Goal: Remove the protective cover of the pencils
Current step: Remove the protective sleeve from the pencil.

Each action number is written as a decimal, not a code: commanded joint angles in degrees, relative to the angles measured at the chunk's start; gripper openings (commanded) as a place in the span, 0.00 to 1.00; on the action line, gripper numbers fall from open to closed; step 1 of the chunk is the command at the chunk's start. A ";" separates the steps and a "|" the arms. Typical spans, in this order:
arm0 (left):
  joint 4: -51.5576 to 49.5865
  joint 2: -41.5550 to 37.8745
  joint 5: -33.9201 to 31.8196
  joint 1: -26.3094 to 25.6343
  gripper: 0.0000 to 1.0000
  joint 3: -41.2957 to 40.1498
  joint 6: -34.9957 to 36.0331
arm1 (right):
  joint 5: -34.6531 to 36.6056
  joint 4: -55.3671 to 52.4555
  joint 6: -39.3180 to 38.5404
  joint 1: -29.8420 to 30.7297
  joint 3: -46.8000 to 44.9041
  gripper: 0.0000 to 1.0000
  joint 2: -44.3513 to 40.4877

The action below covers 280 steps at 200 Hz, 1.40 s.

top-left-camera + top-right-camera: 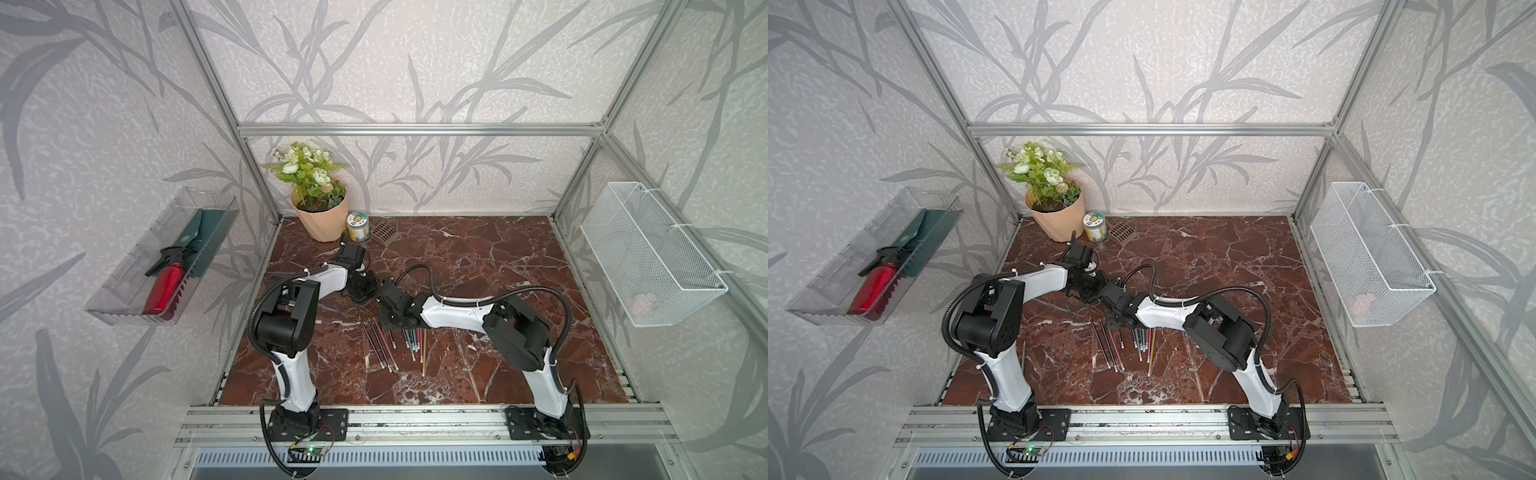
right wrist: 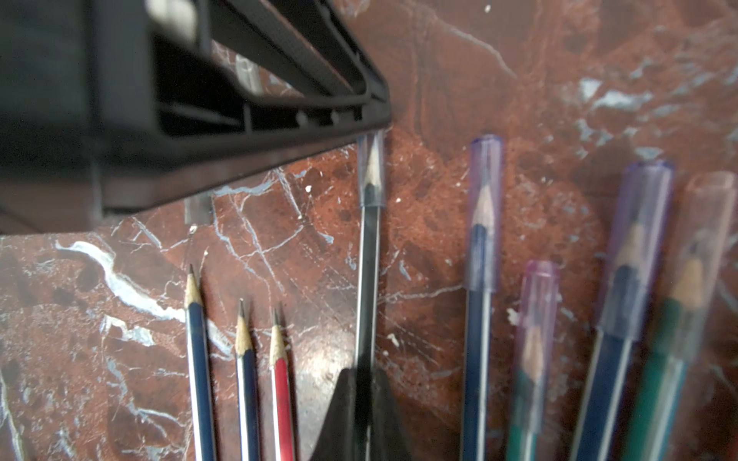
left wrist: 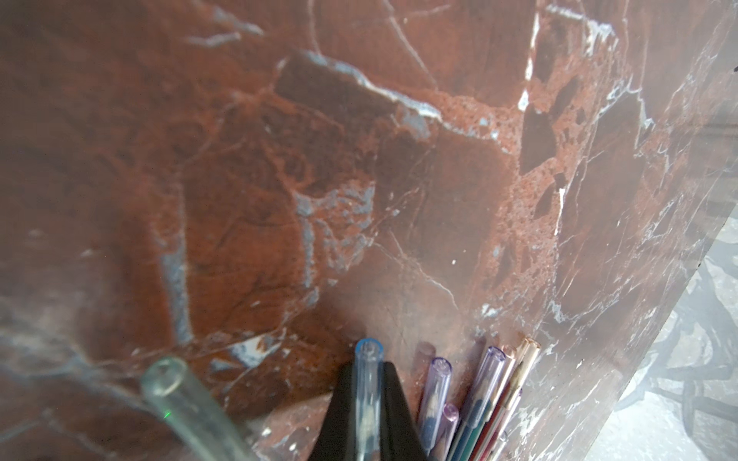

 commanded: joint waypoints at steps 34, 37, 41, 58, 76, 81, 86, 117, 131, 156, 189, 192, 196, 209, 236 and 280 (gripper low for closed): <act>-6.36 1.56 0.86 -0.95 0.16 -1.36 0.38 | -1.39 1.12 -4.58 -0.48 -3.01 0.00 2.11; -6.38 1.63 0.88 -0.95 0.17 -1.36 0.38 | -1.43 1.13 -4.70 -0.48 -2.94 0.00 2.11; -6.34 1.66 0.87 -0.95 0.17 -1.37 0.38 | -1.46 1.18 -4.80 -0.49 -2.92 0.00 1.95; -6.33 1.77 0.72 -0.90 0.20 -1.37 0.38 | -1.39 1.30 -5.54 -0.50 -2.75 0.00 1.86; -6.35 1.59 0.61 -0.95 0.21 -1.36 0.46 | -1.41 1.57 -6.37 -0.49 -2.87 0.00 1.51; -6.45 1.55 0.51 -0.95 0.21 -1.36 0.51 | -1.23 1.57 -6.52 -0.51 -2.83 0.00 1.37; -6.33 1.67 0.58 -0.96 0.21 -1.28 0.55 | -0.93 1.61 -6.57 -0.51 -2.92 0.00 1.16; -7.58 2.25 0.11 -0.91 0.15 -0.66 0.99 | -0.07 1.12 -6.75 -0.74 -2.83 0.00 0.71; -7.90 2.51 -0.31 -0.97 0.12 -0.49 1.07 | -0.31 1.15 -6.75 -0.79 -2.87 0.00 0.63; -8.42 2.57 -0.87 -0.91 0.09 -0.14 1.26 | -0.72 1.45 -6.75 -0.74 -3.65 0.00 -0.16; -8.44 2.08 -1.24 -0.93 0.07 -0.14 1.43 | -0.94 2.01 -6.75 -0.61 -5.65 0.00 -2.54; -8.35 1.96 -1.22 -0.91 0.06 -0.21 1.43 | -1.02 2.07 -6.75 -0.57 -5.83 0.00 -2.67; -8.33 1.91 -1.24 -0.90 0.06 -0.22 1.43 | -1.12 2.09 -6.75 -0.57 -5.97 0.00 -2.95; -8.25 1.50 -1.50 -0.96 0.05 -0.31 1.51 | -1.29 1.85 -6.75 -0.45 -6.47 0.00 -3.54; -8.09 0.79 -1.67 -0.94 0.02 -0.49 1.61 | -1.13 1.31 -6.62 0.28 -8.03 0.00 -4.86; -7.67 -0.53 -1.90 -0.90 0.01 -0.93 1.52 | 0.04 1.02 -5.95 1.31 -11.36 0.00 -8.34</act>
